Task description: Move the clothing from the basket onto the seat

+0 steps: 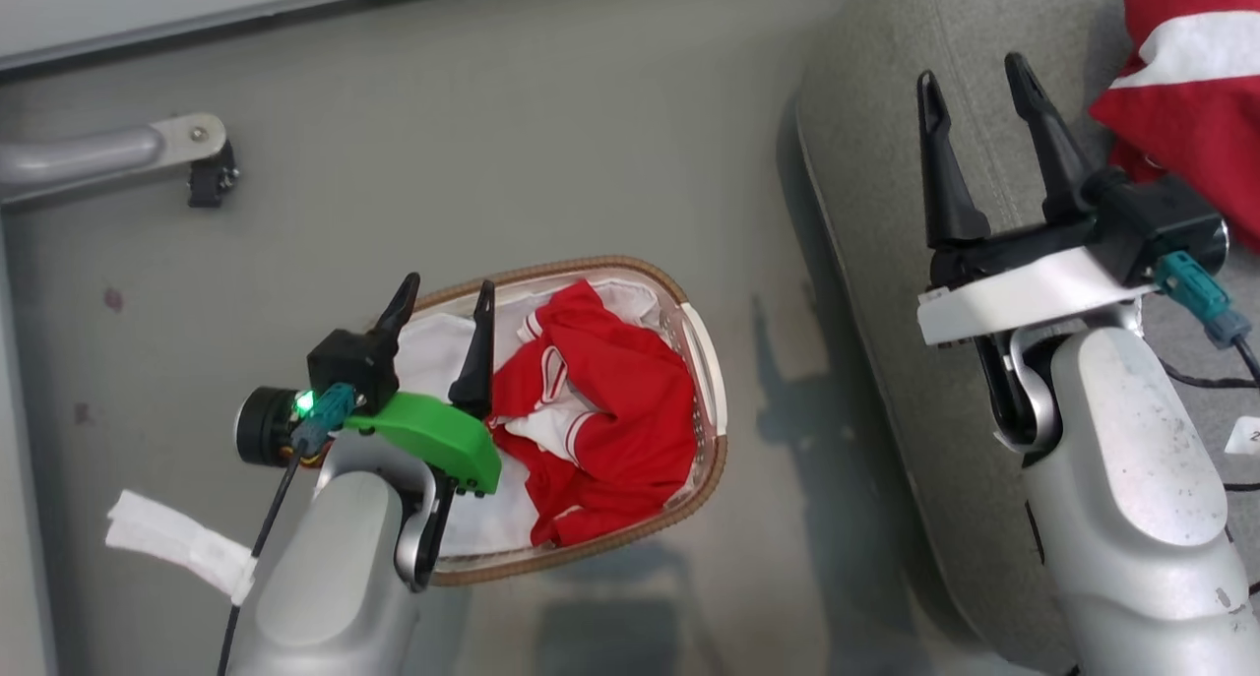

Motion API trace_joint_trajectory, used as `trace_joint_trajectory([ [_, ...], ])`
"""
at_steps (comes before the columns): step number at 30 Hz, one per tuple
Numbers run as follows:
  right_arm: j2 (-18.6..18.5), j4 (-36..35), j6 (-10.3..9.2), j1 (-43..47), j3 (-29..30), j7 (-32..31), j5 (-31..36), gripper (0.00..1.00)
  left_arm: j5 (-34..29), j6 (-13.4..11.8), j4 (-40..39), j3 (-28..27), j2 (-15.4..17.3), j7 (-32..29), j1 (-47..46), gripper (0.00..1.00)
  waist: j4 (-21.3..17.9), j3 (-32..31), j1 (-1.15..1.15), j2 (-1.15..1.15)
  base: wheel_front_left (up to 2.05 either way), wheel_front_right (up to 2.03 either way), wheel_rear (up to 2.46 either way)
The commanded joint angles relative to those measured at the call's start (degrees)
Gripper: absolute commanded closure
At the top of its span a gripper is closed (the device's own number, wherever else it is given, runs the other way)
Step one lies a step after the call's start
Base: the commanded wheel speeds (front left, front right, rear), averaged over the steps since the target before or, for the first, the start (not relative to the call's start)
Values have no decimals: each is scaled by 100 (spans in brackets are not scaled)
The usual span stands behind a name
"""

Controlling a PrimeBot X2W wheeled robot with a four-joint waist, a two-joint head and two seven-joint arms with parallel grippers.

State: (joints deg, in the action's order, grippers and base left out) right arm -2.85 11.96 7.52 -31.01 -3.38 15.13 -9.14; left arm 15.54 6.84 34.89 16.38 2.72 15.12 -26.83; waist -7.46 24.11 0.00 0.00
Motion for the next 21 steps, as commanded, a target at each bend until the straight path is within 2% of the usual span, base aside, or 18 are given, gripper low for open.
trace_joint_trajectory([
  [1, -13, -82, -6, -143, -33, 4, -62, 0, 50, 19, 123, 59, 37, 5, -251, 0, -406, 781, 0, 0, 0, 0, 0],
  [12, -12, -518, -6, -524, -222, 3, -150, 0, 339, 70, 1207, 759, 41, 5, -1263, 0, -764, 1644, 0, 0, 0, 0, 0],
  [21, -12, -652, -6, -630, -255, 3, -202, 0, 1038, 73, 2073, 1936, 40, -42, -1491, 0, -916, 1931, 0, 0, 0, 0, 0],
])
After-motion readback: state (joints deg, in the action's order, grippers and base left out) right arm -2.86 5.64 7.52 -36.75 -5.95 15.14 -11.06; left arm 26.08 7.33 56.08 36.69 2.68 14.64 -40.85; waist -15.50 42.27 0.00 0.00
